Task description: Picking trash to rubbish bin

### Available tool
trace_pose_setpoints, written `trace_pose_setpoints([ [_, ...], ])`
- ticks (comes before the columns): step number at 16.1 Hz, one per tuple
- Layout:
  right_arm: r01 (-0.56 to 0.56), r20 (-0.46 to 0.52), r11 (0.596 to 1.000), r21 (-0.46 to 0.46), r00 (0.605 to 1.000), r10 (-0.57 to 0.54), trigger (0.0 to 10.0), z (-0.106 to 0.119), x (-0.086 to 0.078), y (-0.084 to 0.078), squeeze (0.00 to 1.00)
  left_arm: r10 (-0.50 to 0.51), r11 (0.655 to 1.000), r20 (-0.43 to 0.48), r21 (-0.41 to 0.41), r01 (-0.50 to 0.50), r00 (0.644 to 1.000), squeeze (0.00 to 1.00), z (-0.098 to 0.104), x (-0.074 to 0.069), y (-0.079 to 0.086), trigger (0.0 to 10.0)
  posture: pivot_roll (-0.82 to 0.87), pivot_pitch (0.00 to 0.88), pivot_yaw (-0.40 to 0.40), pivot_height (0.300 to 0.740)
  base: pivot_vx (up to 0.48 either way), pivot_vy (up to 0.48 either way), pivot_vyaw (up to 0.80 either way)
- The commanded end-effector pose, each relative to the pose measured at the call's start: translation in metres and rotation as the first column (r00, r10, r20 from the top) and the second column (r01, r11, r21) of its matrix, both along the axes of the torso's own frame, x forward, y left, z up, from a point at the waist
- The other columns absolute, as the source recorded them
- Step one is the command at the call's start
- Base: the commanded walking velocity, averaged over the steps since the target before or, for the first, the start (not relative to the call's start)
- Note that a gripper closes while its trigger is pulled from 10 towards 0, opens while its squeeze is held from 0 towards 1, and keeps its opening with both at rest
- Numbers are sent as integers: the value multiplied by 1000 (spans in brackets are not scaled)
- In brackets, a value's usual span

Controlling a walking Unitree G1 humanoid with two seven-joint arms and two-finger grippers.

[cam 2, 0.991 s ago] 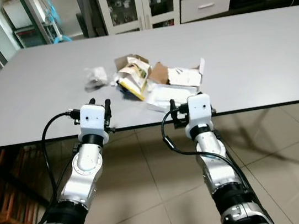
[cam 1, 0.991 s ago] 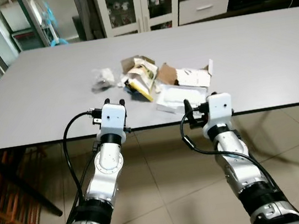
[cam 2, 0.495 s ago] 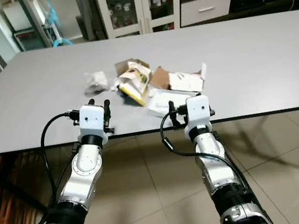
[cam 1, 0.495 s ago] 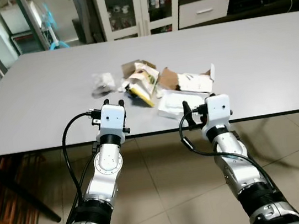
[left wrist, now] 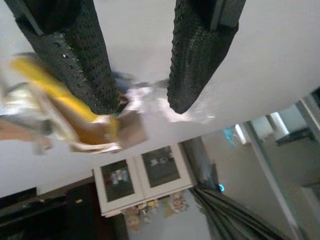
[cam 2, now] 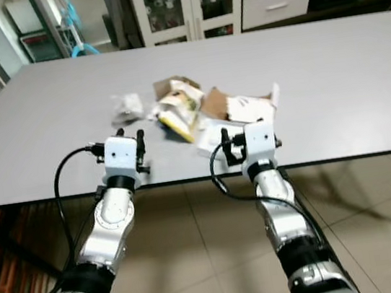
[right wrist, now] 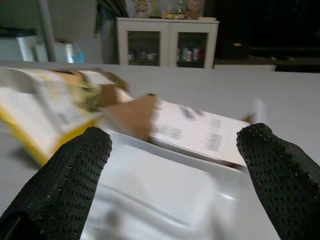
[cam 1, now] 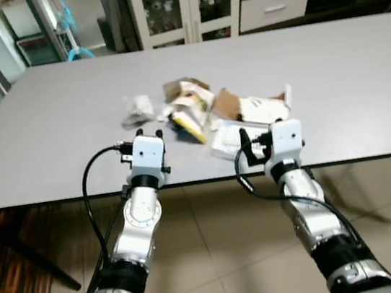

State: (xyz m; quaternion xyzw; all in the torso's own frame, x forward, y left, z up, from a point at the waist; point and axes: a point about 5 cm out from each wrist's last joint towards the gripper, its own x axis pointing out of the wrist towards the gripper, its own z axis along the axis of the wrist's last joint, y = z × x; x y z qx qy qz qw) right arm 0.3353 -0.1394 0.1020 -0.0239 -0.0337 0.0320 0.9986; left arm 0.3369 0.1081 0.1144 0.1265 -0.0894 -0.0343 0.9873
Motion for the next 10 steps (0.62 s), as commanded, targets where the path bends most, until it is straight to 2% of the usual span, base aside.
trace_pose_setpoints([
  [1,12,11,1000,16,1000,-12,10000,4,2,-1,0,-7,1000,11,17,7,1000,0,4,2,-1,10000,-19,14,29,740,326,0,0],
  [3,16,1,999,49,1000,-16,10000,3,3,-1,0,-9,1000,11,18,9,1000,0,4,3,-1,10000,-19,15,30,740,330,0,-544],
  [5,21,10,999,35,1000,-21,10000,5,4,-2,0,-11,1000,12,18,11,1000,0,5,4,-1,10000,-19,14,31,740,322,0,-800],
  [10,23,14,999,23,1000,-23,10000,5,5,-1,0,-9,1000,17,22,8,1000,0,7,5,0,10000,-14,14,34,740,328,0,0],
])
